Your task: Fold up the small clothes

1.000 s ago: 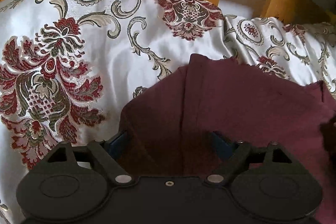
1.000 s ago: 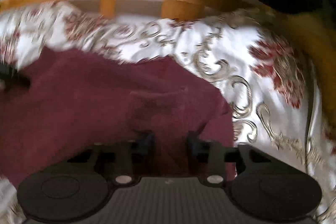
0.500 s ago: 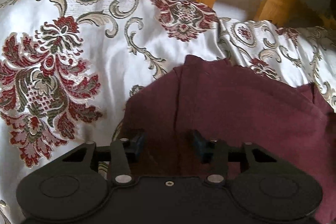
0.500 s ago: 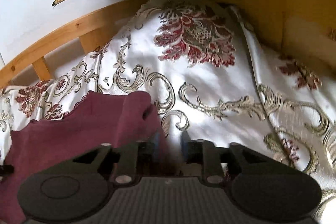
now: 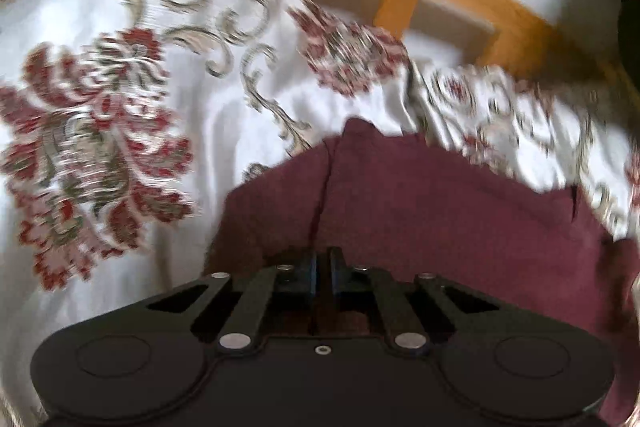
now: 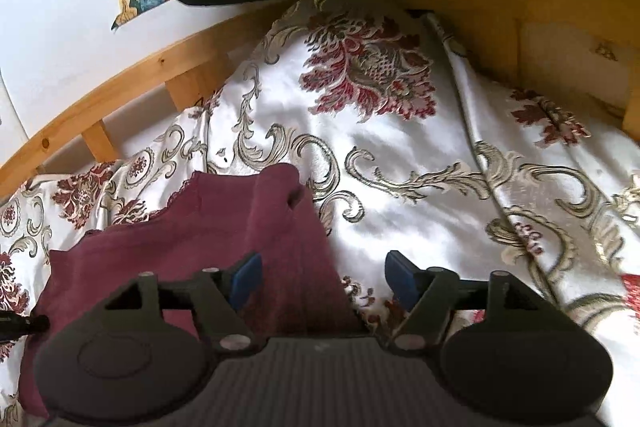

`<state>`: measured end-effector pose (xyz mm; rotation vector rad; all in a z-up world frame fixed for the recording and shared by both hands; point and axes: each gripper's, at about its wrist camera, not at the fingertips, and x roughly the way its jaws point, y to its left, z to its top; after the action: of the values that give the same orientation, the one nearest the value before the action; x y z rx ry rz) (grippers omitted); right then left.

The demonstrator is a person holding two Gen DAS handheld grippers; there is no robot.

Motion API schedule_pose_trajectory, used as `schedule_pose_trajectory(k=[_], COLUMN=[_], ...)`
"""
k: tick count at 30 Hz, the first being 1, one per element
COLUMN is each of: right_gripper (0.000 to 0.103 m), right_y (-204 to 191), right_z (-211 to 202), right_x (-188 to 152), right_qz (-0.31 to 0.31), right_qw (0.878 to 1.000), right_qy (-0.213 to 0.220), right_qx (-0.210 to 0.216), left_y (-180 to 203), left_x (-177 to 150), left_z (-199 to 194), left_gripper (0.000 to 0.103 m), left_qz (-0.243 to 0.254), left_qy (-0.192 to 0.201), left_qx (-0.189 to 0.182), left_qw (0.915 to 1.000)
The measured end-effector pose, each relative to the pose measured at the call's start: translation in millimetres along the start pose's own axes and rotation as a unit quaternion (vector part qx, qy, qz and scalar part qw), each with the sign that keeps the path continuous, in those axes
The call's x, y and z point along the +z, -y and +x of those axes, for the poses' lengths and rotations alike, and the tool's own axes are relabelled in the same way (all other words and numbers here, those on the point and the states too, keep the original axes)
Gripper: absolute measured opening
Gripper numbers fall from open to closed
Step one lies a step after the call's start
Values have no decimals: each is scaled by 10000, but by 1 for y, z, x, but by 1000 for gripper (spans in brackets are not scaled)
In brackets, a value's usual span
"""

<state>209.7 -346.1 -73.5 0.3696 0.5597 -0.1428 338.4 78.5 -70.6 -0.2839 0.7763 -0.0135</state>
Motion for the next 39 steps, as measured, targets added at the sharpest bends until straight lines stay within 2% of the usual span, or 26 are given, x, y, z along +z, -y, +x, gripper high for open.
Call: schedule_pose_trajectory(k=[2,5,10,15,23,24,26,28,30,32,33,34,35,39], right_gripper=[81,82,83,86,89,91,95,99,101,102,102,102,102,103], right_y=[0,-3,-16,-24,-24,-25,-28,-33,-38,-45,-48,-51,-55,-73], right_z=[-4,-6,-3,-17,-31,-32,-34,-35,-36,-36,-36,-36,-37,-42], right_x=[-2,-6,-15,-23,-30,-31,-33,-36,-39,-42,-45,-46,-48,-56], right_qz=[-37,-207,-586,-810,-751,-771,-848,-967,-1101,-1223,-1288,-1343,-1402,-1720], right_qw=[10000,9998,9982,9967,9971,9970,9963,9952,9938,9924,9916,9909,9901,9837], right_qy=[31,13,-86,-28,-63,-72,-67,-49,-28,4,34,64,111,397], right_qx=[-15,-80,-96,-79,-68,-73,-78,-121,-139,-113,-83,-48,3,356], left_y=[-4,-7,-14,-18,-18,-19,-23,-26,-28,-28,-29,-29,-28,-20], left_x=[-1,-6,-12,-16,-25,-26,-25,-26,-26,-26,-26,-26,-27,-32], left_z=[-14,-32,-34,-37,-27,-27,-28,-31,-35,-42,-46,-49,-51,-41], left_gripper=[0,0,0,0,2,7,27,37,51,82,88,98,102,102], left_qz=[-128,-52,-154,-185,5,-29,-145,-235,-258,-272,-283,-289,-274,9], left_qy=[167,421,281,359,-18,-44,-104,-108,-91,-44,20,70,91,-112], left_qx=[19,170,70,288,568,604,625,613,649,736,763,739,697,833], left_qw=[9998,9990,9995,9988,9984,9982,9979,9978,9975,9969,9967,9968,9972,9965])
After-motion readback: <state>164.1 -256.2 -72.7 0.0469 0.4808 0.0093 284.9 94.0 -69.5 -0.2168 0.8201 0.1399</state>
